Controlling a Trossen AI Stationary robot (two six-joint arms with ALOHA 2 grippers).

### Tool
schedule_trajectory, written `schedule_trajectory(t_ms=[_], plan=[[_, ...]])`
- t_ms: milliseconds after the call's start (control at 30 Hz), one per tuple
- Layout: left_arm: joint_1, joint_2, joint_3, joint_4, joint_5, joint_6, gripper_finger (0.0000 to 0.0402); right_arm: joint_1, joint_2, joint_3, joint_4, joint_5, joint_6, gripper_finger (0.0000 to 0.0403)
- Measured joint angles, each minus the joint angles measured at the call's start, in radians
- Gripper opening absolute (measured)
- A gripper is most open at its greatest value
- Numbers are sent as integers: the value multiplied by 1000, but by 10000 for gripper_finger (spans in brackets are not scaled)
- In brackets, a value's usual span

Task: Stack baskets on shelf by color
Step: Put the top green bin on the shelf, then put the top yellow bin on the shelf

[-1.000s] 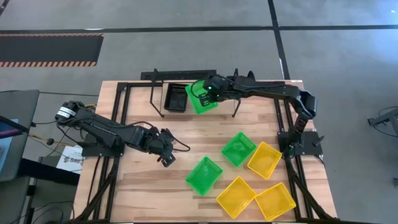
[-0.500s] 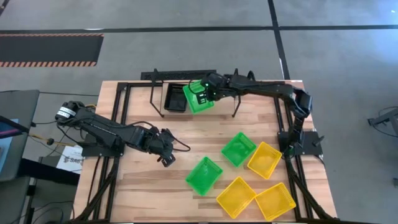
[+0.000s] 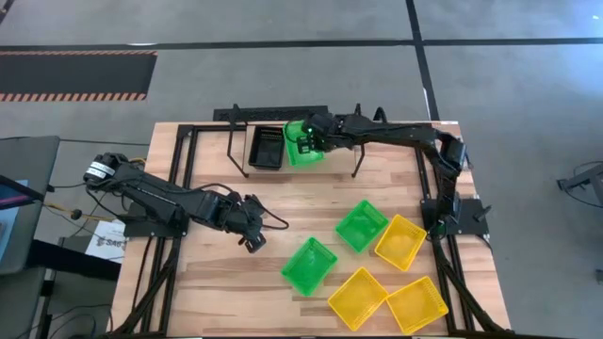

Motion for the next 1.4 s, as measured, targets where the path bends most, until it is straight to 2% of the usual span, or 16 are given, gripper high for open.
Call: schedule_trajectory(t_ms=[267,700,1133,1400], plan=[[0,0,0,6,20,15,0,1,66,1,21,11,43,3],[0,0,0,10,30,44,0,0,94,3,68,-13,28,4],[0,0,0,31,32,43,0,7,79,3,65,-34,-43,104],[0,0,0,45,32,43,0,7,-71,3,19,-90,-154,137]])
